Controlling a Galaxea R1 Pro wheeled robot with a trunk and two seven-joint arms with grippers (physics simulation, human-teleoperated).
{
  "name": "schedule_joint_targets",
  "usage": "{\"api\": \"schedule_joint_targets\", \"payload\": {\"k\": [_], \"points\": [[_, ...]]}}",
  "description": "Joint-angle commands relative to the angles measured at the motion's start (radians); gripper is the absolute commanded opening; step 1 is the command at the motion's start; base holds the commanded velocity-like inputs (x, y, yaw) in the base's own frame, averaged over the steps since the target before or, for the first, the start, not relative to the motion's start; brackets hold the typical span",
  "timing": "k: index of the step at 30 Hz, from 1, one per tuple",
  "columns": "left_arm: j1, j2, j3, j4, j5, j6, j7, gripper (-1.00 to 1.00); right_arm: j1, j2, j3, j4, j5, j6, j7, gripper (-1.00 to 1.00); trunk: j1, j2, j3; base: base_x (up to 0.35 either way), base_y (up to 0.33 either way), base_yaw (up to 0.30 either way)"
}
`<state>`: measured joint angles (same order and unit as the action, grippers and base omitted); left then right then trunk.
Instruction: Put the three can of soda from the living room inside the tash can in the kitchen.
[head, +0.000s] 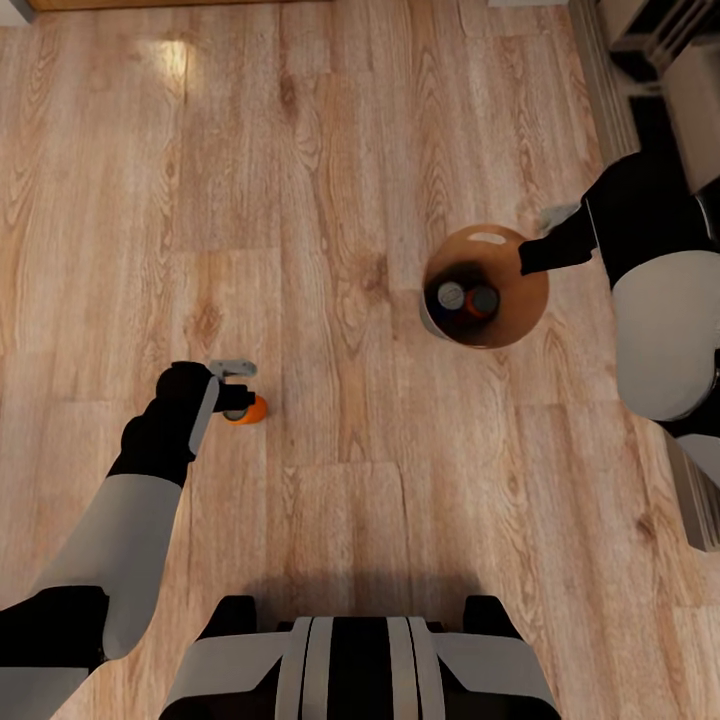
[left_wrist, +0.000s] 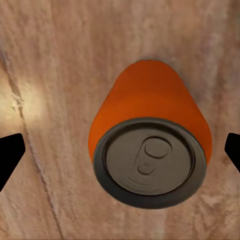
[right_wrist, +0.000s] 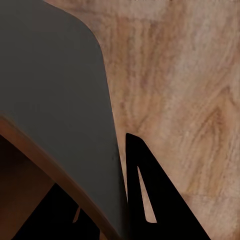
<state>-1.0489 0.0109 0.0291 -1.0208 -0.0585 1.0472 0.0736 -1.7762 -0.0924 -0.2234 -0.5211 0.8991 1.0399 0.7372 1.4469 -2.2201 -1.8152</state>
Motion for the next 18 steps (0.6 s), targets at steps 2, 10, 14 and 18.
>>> {"api": "schedule_joint_targets", "payload": {"k": [2,10,14,18], "points": [[0.001,-0.001,0.000,-0.001,0.000,0.000,0.000,1.00,0.001,0.010,-0.001,-0.001,-0.020,0.007,0.004,-1.00,0.000,0.000,-0.001,0.000,0.000,0.000],[0.000,-0.002,0.000,0.006,-0.002,0.000,0.002,1.00,0.001,0.017,-0.001,-0.002,-0.019,0.007,0.004,-1.00,0.023,-0.042,-0.017,0.000,0.000,0.000],[0.001,-0.002,0.000,0.009,-0.002,0.000,0.003,1.00,0.002,0.018,-0.001,-0.002,-0.019,0.007,0.003,-1.00,0.034,-0.063,-0.017,0.000,0.000,0.000],[0.001,-0.002,0.000,0.006,-0.001,0.000,0.001,1.00,0.003,0.019,0.001,-0.003,-0.018,0.007,0.004,-1.00,0.034,-0.063,-0.017,0.000,0.000,0.000]]}}
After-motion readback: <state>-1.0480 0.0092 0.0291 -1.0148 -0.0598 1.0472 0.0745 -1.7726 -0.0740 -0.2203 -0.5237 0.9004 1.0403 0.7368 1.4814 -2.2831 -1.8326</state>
